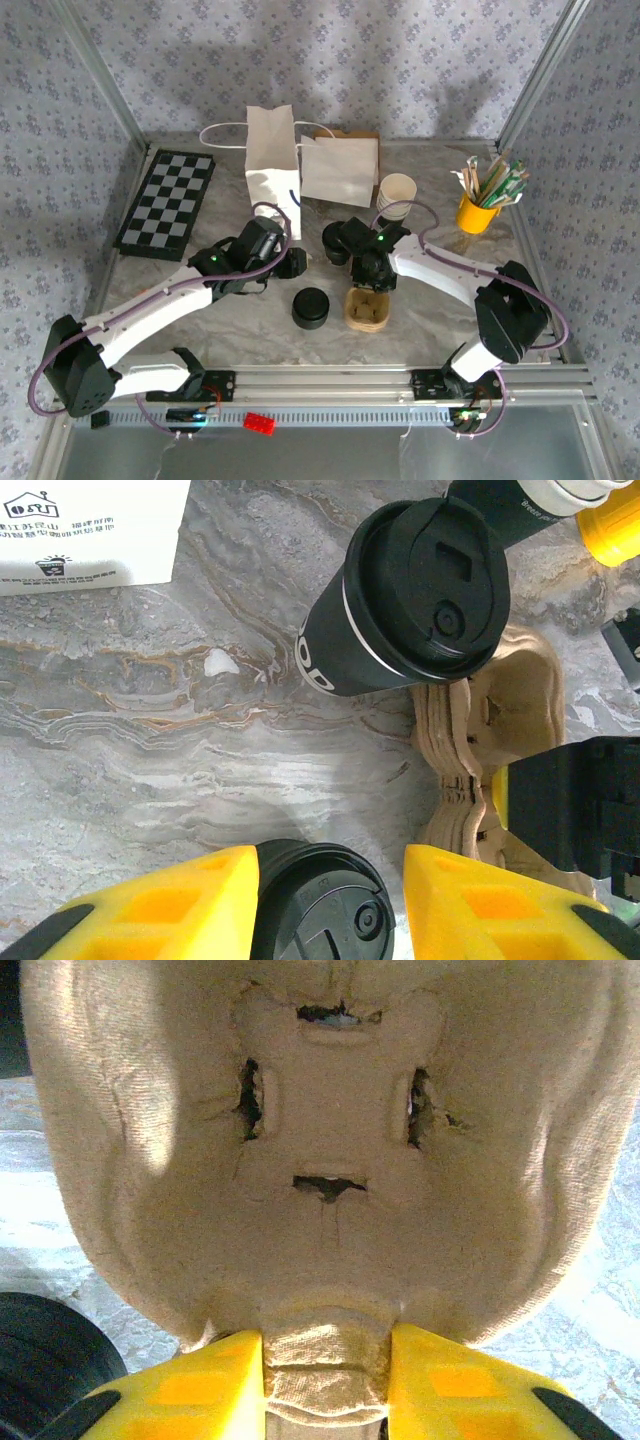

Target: Pack the takeout coffee

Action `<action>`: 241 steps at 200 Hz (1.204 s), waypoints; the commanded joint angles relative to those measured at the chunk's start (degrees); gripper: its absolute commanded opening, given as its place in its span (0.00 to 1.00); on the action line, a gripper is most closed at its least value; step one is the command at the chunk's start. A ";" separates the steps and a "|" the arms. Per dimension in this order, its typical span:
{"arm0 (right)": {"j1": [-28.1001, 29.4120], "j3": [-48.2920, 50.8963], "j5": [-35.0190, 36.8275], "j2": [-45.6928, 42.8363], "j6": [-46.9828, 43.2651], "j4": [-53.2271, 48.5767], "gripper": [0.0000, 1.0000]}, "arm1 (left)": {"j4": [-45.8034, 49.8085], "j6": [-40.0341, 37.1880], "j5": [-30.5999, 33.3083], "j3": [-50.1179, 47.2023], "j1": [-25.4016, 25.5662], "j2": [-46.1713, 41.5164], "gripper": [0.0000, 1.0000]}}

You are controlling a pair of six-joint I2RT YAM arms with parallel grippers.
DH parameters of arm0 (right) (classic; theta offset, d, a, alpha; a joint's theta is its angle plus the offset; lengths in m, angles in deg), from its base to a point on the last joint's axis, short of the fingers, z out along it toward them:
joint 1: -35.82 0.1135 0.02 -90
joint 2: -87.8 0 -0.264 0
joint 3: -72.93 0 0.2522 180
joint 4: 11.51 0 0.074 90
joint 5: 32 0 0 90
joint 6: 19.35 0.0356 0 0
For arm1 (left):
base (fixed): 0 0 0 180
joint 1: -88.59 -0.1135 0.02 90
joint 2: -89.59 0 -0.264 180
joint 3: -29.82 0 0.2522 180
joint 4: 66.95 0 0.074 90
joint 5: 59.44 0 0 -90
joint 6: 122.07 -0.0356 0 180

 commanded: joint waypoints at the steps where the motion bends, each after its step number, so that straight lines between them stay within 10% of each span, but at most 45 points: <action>1: 0.08 -0.70 2.22 -2.02 -0.71 -2.40 0.31 | 0.84 -0.88 0.60 1.77 0.53 -0.71 0.43; 108: -4.82 0.60 0.59 -13.26 -10.17 -7.85 0.31 | 5.79 6.22 1.96 1.92 11.02 -0.99 0.38; 241: -10.43 1.93 -2.87 -20.28 -14.19 -9.14 0.31 | 12.82 6.58 11.05 13.04 19.79 22.18 0.31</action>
